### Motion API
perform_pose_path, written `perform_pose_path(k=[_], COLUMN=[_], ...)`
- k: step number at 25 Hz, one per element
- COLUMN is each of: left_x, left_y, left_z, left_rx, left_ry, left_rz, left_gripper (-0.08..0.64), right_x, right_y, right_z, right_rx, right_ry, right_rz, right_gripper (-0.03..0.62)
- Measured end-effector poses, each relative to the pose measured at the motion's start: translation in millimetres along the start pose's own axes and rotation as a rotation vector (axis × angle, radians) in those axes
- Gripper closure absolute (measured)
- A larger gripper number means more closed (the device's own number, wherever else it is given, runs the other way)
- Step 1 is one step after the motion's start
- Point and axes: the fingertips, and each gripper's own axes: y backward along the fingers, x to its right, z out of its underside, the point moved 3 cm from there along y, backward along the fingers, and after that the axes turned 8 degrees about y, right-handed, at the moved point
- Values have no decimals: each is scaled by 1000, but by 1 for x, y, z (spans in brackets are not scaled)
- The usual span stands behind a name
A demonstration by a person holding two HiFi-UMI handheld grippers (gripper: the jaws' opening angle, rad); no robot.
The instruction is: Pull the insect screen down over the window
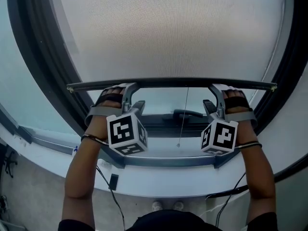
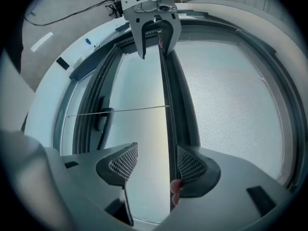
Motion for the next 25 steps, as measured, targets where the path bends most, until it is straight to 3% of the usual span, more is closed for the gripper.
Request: perform_pose_path(k=[3,7,12,18,25], left_x=[3,41,81,100,148], left_y=[0,-14,-28,-27,-44], left_z=[2,13,25,30,43], left_rx=[8,-58,-108,-129,-175], left_ry=[22,-36,-68,-37,-35], left_rz=[12,-11,14,69,149], left_gripper=[334,334,334,334,334], right_x=[-2,-43,-86,-102,-159], right_y=[-1,-8,-14,-15,-25], right_z=[-2,-3,-8,-11,-17], right_rx=[-10,-24,-18,-36,-21], right_ry=[-5,19,21,26,7], right_rz=[-4,-24,-79,-99,-205], right_gripper=[351,353,351,353,351])
